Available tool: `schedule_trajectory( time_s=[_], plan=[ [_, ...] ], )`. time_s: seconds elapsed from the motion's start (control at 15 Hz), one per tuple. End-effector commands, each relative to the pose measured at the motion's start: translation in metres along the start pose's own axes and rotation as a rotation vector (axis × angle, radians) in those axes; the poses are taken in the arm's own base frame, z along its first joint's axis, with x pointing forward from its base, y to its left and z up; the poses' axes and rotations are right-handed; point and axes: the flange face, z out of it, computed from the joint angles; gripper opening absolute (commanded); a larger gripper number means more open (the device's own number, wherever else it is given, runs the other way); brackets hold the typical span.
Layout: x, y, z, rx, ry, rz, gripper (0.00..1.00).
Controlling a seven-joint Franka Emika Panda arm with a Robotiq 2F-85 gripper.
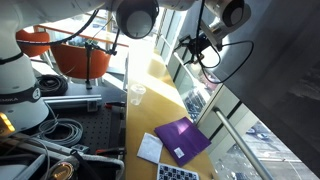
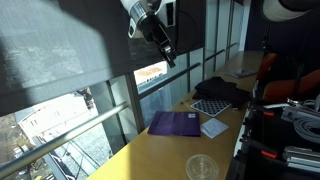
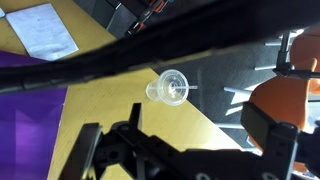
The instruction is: Close the folder
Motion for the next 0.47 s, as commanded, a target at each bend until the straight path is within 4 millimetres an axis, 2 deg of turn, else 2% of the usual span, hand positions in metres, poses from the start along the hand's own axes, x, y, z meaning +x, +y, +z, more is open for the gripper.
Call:
schedule_trajectory(
  time_s=[0.0,0.07,0.13,0.4],
  plan=[
    [-0.002,-0.024,-0.018,-0.121,0.017,-0.001,1.00],
    [0.001,-0.029,-0.024,-0.184,0.040,0.005,1.00],
    [0.002,-0.015,-0.010,-0.088,0.015,0.008,1.00],
    [0.006,-0.030,-0.017,-0.160,0.031,0.009,1.00]
  ],
)
